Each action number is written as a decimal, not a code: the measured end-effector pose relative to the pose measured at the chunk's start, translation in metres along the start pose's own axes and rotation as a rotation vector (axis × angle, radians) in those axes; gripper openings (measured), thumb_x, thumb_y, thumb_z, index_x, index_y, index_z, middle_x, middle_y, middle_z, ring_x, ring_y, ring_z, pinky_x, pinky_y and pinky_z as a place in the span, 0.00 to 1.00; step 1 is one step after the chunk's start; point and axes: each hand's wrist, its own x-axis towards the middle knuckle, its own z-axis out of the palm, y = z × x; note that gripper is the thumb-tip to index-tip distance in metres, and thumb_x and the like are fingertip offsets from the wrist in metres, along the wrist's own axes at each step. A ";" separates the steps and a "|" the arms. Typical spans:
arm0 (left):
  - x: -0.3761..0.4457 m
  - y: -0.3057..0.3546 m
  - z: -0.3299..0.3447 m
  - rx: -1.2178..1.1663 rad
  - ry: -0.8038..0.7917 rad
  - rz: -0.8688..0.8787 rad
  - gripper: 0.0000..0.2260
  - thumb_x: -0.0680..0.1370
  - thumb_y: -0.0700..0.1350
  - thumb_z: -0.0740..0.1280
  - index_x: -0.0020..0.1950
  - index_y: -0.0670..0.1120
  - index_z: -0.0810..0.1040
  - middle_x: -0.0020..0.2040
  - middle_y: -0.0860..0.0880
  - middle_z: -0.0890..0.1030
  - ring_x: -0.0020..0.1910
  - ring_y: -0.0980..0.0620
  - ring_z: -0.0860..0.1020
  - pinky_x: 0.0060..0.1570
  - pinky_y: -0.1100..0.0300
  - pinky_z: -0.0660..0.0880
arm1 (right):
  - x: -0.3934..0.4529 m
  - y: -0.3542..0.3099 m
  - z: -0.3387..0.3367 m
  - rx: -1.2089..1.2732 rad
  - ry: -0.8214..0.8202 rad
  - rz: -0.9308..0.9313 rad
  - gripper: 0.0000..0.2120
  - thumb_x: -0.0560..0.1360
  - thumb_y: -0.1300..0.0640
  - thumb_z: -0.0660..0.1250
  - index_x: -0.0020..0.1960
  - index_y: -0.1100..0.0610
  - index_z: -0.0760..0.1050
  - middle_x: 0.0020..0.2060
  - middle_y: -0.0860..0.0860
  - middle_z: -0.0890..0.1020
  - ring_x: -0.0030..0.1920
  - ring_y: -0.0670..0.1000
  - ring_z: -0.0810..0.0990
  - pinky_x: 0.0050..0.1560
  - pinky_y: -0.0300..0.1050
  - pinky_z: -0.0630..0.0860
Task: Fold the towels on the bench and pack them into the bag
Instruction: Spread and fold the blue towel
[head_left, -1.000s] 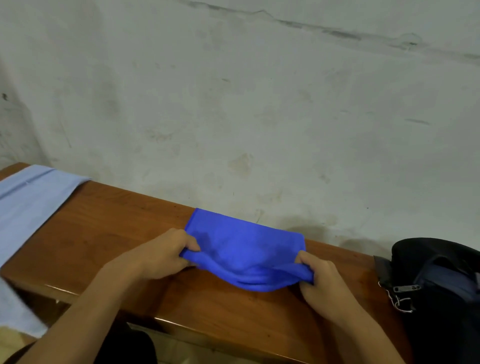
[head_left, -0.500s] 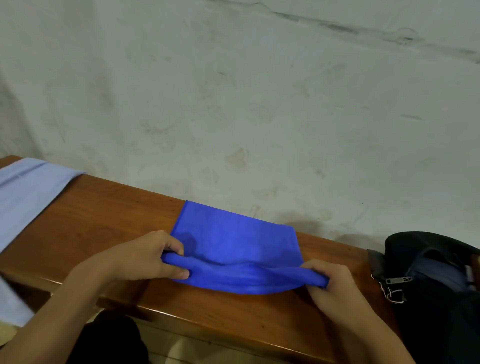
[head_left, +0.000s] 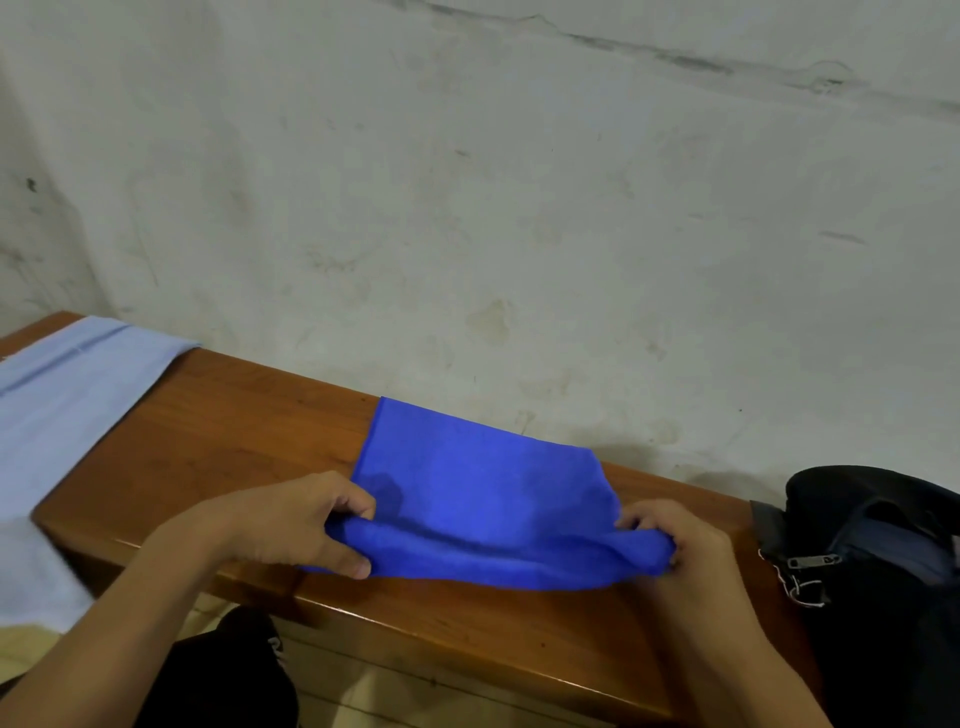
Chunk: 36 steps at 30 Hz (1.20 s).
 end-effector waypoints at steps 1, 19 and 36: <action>0.000 0.000 0.000 -0.005 -0.009 -0.002 0.13 0.72 0.53 0.77 0.40 0.48 0.75 0.34 0.56 0.68 0.35 0.60 0.67 0.35 0.66 0.63 | -0.002 -0.001 0.000 0.009 -0.112 0.038 0.29 0.65 0.76 0.72 0.42 0.39 0.77 0.43 0.37 0.83 0.48 0.40 0.81 0.42 0.34 0.77; -0.002 -0.016 -0.003 -0.308 0.007 0.018 0.09 0.73 0.50 0.76 0.42 0.47 0.79 0.37 0.46 0.77 0.38 0.50 0.74 0.43 0.54 0.69 | -0.002 -0.014 -0.001 0.030 0.352 0.186 0.08 0.79 0.43 0.64 0.47 0.46 0.77 0.33 0.46 0.81 0.36 0.46 0.80 0.35 0.45 0.77; -0.007 -0.012 -0.001 -0.383 0.213 0.135 0.04 0.74 0.41 0.75 0.48 0.47 0.84 0.46 0.47 0.84 0.48 0.50 0.81 0.50 0.59 0.76 | -0.013 0.007 -0.002 -0.096 -0.074 0.192 0.12 0.72 0.47 0.73 0.33 0.49 0.76 0.51 0.34 0.78 0.58 0.34 0.71 0.55 0.47 0.76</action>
